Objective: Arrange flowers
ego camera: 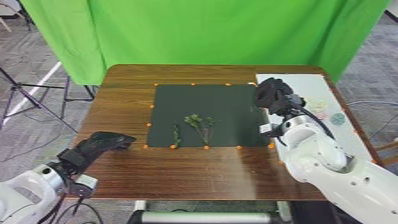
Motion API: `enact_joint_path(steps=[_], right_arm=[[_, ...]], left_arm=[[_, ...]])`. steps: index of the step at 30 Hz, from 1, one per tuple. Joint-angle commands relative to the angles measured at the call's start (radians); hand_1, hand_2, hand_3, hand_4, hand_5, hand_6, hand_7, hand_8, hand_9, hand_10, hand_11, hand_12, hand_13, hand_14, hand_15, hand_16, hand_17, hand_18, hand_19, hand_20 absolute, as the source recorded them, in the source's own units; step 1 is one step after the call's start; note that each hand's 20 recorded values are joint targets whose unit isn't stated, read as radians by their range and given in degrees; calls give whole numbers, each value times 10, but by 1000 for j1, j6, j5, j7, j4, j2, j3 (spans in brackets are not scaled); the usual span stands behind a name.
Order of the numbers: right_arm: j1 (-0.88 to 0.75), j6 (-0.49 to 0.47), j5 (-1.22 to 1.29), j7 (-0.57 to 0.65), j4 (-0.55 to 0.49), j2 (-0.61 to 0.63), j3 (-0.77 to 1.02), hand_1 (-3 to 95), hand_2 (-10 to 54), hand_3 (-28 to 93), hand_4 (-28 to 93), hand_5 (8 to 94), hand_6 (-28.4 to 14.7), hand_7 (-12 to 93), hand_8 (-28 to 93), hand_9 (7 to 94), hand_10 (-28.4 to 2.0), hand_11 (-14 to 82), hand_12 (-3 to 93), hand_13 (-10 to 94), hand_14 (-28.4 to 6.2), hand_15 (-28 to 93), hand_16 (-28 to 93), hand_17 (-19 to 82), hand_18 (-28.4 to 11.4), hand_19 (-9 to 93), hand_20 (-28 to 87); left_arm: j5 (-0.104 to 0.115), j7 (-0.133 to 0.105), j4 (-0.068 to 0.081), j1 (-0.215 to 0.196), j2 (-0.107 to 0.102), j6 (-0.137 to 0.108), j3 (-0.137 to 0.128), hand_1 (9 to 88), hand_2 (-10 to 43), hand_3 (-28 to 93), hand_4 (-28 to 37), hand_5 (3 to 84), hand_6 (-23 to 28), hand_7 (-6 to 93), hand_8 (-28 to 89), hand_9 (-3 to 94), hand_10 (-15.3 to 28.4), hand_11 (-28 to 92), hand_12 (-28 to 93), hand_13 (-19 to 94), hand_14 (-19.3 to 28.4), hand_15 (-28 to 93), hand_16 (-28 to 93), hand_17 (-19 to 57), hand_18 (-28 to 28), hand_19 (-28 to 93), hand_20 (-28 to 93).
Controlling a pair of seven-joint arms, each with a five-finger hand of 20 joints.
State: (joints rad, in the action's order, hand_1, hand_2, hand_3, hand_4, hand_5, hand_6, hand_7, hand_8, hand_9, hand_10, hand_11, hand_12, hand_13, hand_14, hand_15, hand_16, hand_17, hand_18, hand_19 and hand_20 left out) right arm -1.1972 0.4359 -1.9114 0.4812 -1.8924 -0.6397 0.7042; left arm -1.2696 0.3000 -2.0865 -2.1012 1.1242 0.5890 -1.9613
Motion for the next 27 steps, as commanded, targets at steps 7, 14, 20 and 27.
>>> enact_joint_path(steps=[7,14,20,27], right_arm=[[38,-27,-31,-42,15,2,-109,677,-95,541,6,749,-36,309,247,782,-123,201,599,892,3,630,363,664,-82,932,564],[14,-58,16,-36,11,-4,-98,674,-95,544,1,746,-35,314,244,781,-118,199,598,891,3,632,363,661,-83,932,567],[12,-99,58,-43,8,-4,-115,677,-95,540,-10,738,-34,320,245,781,-121,193,599,886,1,633,363,654,-85,932,572],[17,-133,42,-67,31,-4,-133,677,-95,540,-13,734,-30,327,238,780,-124,185,595,876,-2,635,364,644,-86,932,571]], left_arm=[[1,17,10,-7,5,23,7,260,15,567,-179,444,56,104,-47,383,169,134,115,285,188,120,2,-9,117,107,109],[1,19,11,-5,7,28,7,260,15,566,-178,443,56,104,-46,383,169,133,115,285,188,120,3,-9,117,106,109],[2,20,13,3,6,30,12,259,15,566,-178,443,56,104,-46,383,169,133,115,285,189,120,3,-10,117,107,110],[1,23,16,6,7,37,13,259,15,567,-179,443,56,104,-46,383,168,133,116,284,189,119,3,-11,117,107,110]])
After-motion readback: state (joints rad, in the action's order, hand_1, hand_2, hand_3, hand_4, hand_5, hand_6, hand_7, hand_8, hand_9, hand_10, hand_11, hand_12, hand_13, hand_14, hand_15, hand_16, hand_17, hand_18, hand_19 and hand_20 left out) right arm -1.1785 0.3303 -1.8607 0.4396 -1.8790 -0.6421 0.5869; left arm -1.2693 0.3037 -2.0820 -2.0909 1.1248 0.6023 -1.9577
